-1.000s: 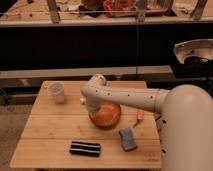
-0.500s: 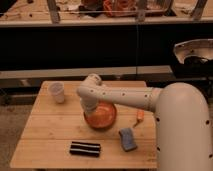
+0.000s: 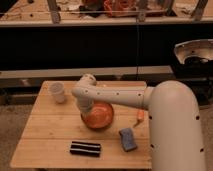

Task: Push the ceramic bowl across the table

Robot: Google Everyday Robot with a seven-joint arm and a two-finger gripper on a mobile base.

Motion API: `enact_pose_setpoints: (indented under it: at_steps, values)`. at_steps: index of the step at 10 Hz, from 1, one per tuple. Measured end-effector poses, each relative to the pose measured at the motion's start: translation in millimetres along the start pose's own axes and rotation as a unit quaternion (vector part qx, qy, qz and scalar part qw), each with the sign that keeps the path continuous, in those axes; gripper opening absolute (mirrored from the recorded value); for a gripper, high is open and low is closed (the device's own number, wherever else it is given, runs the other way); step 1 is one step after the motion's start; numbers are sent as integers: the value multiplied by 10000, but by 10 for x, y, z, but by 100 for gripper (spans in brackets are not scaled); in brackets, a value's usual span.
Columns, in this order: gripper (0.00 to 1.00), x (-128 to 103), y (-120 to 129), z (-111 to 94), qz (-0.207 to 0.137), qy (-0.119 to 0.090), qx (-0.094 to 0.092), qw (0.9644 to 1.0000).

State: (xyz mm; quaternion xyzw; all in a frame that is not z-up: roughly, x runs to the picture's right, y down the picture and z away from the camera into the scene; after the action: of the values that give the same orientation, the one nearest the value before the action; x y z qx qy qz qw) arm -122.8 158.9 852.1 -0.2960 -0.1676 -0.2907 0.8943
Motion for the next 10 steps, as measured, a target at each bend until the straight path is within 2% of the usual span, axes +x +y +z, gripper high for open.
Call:
enact_pose_setpoints:
  at_steps: [9, 10]
  values:
    - [4, -232, -177, 140, -270, 37, -35, 9996]
    - [4, -198, -167, 151, -261, 56, -30, 9996]
